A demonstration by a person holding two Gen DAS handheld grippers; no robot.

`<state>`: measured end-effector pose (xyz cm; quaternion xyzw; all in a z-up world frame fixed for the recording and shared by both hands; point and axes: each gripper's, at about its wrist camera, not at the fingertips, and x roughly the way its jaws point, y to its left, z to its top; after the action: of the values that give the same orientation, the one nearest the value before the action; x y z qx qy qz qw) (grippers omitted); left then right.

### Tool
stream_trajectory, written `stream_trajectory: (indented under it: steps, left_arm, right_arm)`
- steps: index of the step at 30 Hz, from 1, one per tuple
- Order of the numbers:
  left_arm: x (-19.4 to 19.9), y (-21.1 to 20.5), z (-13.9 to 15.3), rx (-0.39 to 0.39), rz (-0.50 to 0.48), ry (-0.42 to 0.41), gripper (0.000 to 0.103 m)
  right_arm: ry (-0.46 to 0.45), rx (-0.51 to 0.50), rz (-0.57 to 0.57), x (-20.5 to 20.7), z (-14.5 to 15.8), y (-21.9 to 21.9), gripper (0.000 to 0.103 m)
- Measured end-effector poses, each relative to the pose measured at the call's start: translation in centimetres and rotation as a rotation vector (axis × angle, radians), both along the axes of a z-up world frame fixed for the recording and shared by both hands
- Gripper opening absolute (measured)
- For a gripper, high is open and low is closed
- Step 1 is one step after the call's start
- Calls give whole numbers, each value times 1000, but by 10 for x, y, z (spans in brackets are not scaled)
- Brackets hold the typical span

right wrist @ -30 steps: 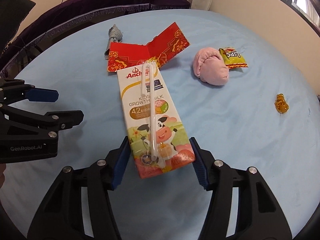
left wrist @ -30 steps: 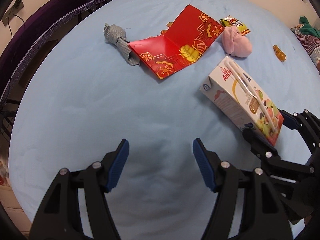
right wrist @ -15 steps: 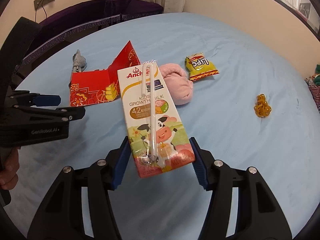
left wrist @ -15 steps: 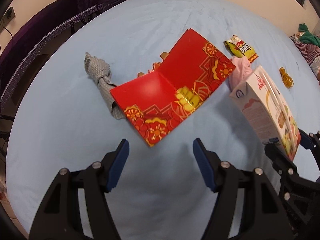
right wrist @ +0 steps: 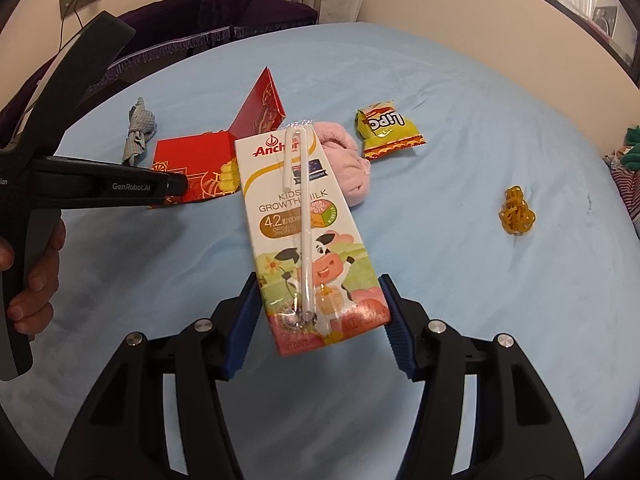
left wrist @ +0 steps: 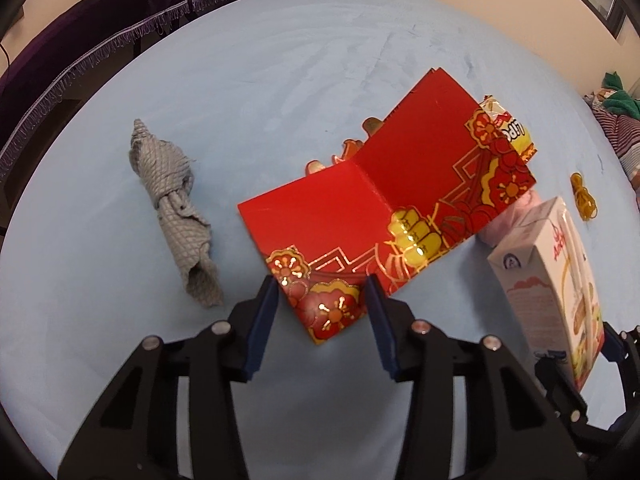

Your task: Collect trash

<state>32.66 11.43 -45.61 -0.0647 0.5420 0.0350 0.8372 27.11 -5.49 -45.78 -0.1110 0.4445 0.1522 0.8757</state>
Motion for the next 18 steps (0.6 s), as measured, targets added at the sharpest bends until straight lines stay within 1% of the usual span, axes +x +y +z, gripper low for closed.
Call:
stream_trajectory:
  steps: [6, 7, 8, 10, 13, 18]
  left_arm:
    - [-2, 1, -1, 12, 21, 28, 48]
    - [-6, 4, 0, 7, 27, 30, 52]
    - [-9, 7, 0, 1, 34, 31, 59]
    - [-11, 12, -2, -20, 48, 40, 62]
    - [-2, 13, -8, -40, 47, 61, 62]
    - [14, 7, -10, -68, 28, 45, 62]
  right_arm:
    - [0, 7, -10, -1, 2, -4, 56]
    - [-1, 7, -10, -1, 2, -4, 56]
    - [-2, 6, -9, -2, 3, -4, 56]
    - [-3, 8, -10, -2, 3, -5, 56]
    - [-3, 11, -21, -2, 4, -6, 56]
    - [-6, 8, -22, -2, 5, -6, 56]
